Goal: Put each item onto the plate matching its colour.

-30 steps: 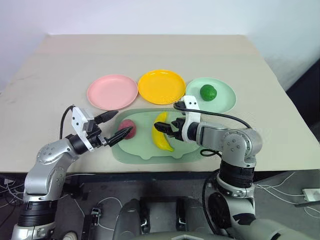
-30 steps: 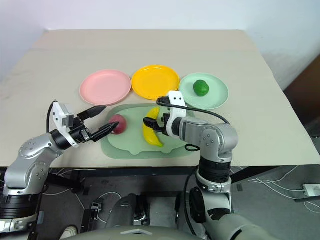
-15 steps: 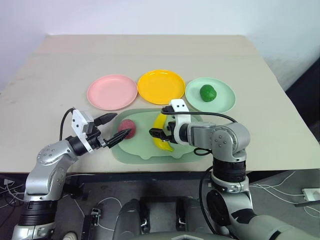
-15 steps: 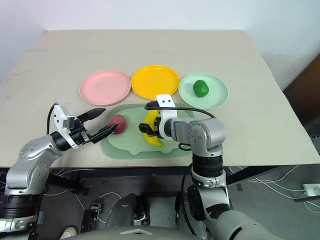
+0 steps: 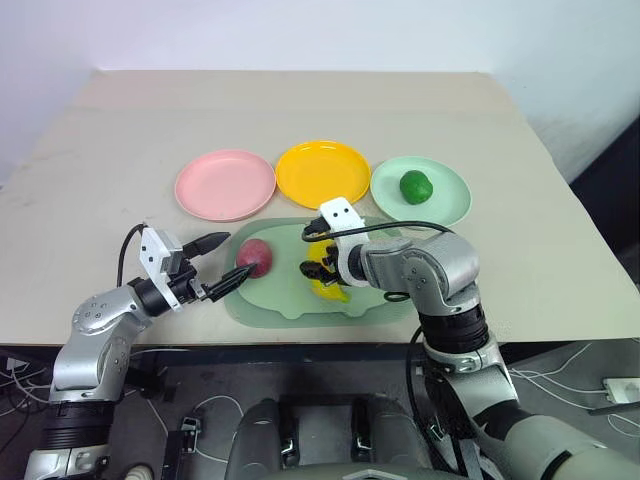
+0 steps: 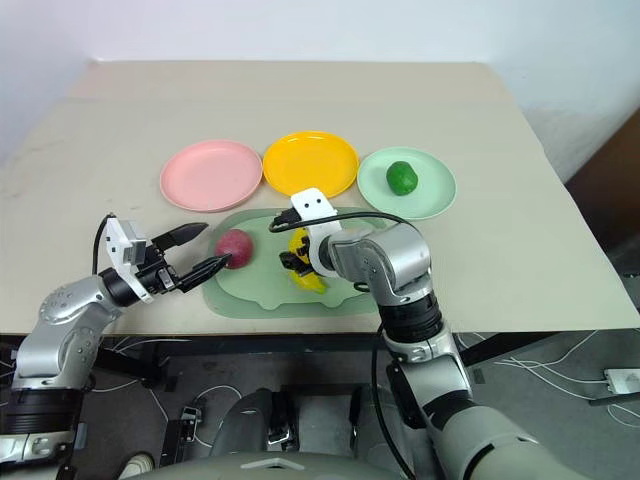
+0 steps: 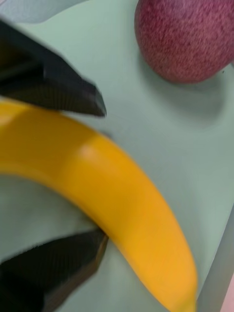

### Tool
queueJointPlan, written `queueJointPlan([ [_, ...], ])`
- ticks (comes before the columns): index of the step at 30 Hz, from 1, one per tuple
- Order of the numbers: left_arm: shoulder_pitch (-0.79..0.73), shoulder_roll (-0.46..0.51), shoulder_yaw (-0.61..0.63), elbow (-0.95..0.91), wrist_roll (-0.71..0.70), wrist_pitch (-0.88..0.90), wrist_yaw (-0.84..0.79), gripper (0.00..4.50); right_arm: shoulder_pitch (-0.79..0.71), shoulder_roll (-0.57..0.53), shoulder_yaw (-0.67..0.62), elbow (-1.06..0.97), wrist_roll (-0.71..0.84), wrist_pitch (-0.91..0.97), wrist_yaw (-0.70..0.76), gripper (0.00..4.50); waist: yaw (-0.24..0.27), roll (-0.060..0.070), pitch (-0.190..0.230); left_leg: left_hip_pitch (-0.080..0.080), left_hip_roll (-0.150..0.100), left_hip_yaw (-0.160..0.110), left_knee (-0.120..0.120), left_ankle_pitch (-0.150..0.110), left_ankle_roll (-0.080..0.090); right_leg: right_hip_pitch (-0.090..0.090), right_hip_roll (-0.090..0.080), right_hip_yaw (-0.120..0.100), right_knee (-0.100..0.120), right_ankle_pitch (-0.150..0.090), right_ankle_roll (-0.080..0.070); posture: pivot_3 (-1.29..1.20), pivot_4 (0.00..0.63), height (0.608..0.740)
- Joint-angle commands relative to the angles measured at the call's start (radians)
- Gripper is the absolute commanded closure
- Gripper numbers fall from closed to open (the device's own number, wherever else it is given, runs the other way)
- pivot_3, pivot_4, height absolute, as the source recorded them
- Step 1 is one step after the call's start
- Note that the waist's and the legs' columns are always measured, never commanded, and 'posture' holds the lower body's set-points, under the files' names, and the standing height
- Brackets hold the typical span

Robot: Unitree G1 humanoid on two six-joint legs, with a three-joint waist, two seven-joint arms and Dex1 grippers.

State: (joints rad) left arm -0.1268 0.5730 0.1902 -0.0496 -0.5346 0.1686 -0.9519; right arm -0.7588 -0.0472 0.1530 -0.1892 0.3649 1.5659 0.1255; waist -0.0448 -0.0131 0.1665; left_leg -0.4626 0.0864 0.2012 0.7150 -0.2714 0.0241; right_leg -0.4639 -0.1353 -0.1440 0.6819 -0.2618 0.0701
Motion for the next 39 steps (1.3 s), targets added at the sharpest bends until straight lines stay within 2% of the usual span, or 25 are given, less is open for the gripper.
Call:
queueJointPlan([
  [1,-0.017,-0.004,0.008,-0.018,-0.002,-0.014,-0.001,0.00,0.011,-0.005,0.005,0.019,0.005,0.028,0.025,1.87,0.000,0.000,0.000,0.000,0.000,0.000,0.000,0.000,0.000,0.000,0.000,0.000,0.000,0.000,0.000,0.00,0.150,0.695],
  [4,-0.027,-0.002,0.007,-0.024,-0.002,-0.004,0.002,0.00,0.019,-0.003,-0.024,0.023,0.014,0.045,0.042,2.80,0.000,0.000,0.000,0.000,0.000,0.000,0.000,0.000,0.000,0.000,0.000,0.000,0.000,0.000,0.000,0.00,0.150,0.695],
  [8,-0.035,-0.002,0.003,-0.033,-0.001,0.006,0.008,0.00,0.028,-0.023,-0.050,0.016,0.025,0.049,0.068,2.85,0.001,0.000,0.000,0.000,0.000,0.000,0.000,0.000,0.000,0.000,0.000,0.000,0.000,0.000,0.000,0.00,0.150,0.695],
  [11,-0.036,-0.003,0.002,-0.042,-0.002,0.013,0.012,0.00,0.003,-0.039,-0.116,-0.018,0.050,0.036,0.113,2.85,0.001,0.000,0.000,0.000,0.000,0.000,0.000,0.000,0.000,0.000,0.000,0.000,0.000,0.000,0.000,0.00,0.150,0.695],
  [14,-0.041,0.000,0.006,-0.045,-0.006,0.019,0.014,0.00,-0.070,-0.041,-0.199,-0.029,0.089,-0.009,0.163,2.85,0.001,0.001,0.001,-0.001,0.000,0.000,0.000,0.000,0.000,-0.001,0.000,0.000,0.000,0.000,0.000,0.00,0.150,0.695],
  [17,-0.049,0.001,0.006,-0.045,-0.006,0.021,0.016,0.00,-0.155,-0.048,-0.242,0.045,0.090,-0.073,0.183,2.85,-0.001,0.001,0.001,-0.002,-0.001,0.000,0.000,0.000,0.000,-0.003,0.000,0.000,0.000,0.000,0.000,0.00,0.150,0.695],
  [23,-0.055,-0.009,-0.002,-0.061,-0.006,0.025,0.032,0.00,-0.356,-0.101,-0.161,0.539,-0.034,-0.409,0.242,2.85,0.000,0.001,0.001,-0.002,-0.001,0.002,-0.001,0.000,0.000,-0.002,0.001,0.000,-0.001,0.000,0.000,0.00,0.150,0.695],
  [27,-0.047,-0.020,-0.006,-0.104,-0.010,0.041,0.062,0.00,-0.493,-0.092,-0.142,0.900,-0.122,-0.712,0.266,2.85,-0.002,0.001,0.002,-0.003,-0.001,0.005,-0.001,0.000,0.001,-0.004,0.000,0.001,0.000,0.000,0.000,0.00,0.150,0.695],
  [30,-0.035,-0.025,0.000,-0.133,-0.011,0.051,0.083,0.00,-0.591,-0.069,-0.165,1.143,-0.150,-0.863,0.265,2.85,-0.004,0.001,0.002,-0.003,-0.001,0.008,-0.001,0.000,0.000,-0.005,0.001,0.002,0.001,0.000,0.000,0.00,0.150,0.695],
  [34,-0.006,-0.030,0.008,-0.170,-0.014,0.058,0.107,0.00,-0.670,-0.042,-0.187,1.345,-0.178,-1.001,0.257,2.85,-0.014,0.001,0.002,-0.002,-0.001,0.009,-0.002,0.000,0.000,-0.005,0.001,0.003,0.000,0.000,0.000,0.00,0.150,0.695],
  [39,0.028,-0.037,0.016,-0.222,-0.018,0.070,0.147,0.00,-0.691,-0.005,-0.206,1.462,-0.215,-1.109,0.213,2.85,-0.022,0.002,0.002,-0.003,0.000,0.009,-0.002,0.000,0.000,-0.005,0.001,0.003,0.001,0.000,0.001,0.00,0.150,0.695],
])
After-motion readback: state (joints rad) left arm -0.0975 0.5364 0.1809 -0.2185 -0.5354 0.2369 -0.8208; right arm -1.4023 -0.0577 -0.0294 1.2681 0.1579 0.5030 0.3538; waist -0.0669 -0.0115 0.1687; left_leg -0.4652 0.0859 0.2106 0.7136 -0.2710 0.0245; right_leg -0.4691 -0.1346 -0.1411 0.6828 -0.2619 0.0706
